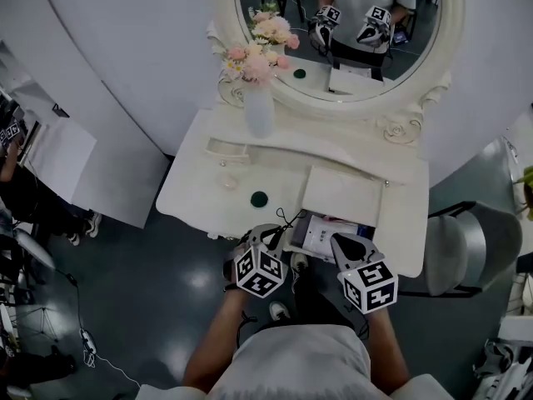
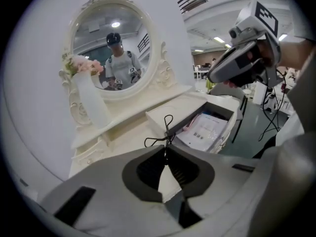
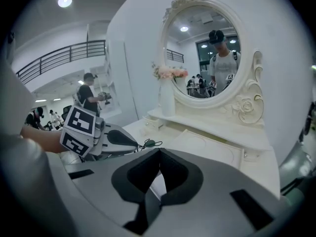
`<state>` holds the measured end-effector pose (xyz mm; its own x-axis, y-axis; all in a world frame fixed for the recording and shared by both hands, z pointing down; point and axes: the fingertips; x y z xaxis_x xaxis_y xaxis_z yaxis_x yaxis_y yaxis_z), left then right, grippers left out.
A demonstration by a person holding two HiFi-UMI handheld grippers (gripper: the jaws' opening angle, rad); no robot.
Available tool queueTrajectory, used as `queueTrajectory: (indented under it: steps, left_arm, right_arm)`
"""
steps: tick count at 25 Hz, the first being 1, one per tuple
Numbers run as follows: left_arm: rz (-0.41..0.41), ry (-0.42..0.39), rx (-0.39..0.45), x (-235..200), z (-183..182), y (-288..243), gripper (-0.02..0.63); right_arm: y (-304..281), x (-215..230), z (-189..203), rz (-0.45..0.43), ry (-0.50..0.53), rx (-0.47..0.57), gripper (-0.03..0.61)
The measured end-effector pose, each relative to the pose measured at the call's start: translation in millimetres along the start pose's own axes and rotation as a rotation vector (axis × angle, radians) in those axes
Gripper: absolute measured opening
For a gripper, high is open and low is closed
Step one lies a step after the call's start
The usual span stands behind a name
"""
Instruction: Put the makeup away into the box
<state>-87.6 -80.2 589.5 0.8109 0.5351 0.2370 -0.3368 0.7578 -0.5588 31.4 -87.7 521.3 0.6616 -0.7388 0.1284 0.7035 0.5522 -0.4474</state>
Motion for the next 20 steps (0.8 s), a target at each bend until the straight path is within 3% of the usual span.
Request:
queueTrajectory:
  steps: [10,20]
  left_arm:
    - [0.225,-0.088,-0.058,65.2,-16.3,-50.1,0.043]
    - [0.260,-0.148,-0.197,69.2,1.1,-84.8,0.046]
  right_arm:
    - [31.3,23.0,21.0,0.066,-0.049,-0.005,0.002]
    - [23.6,42.8,20.8,0.075,-0.069,-0.004,0.002]
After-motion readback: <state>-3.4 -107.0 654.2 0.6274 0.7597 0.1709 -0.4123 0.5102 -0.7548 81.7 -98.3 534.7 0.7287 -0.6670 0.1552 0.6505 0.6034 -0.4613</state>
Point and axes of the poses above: the fingertips, and each gripper's own axes: y backward along the fingers, x to its right, z out of its underside, and after that the axes turned 9 degrees about x, right-handed
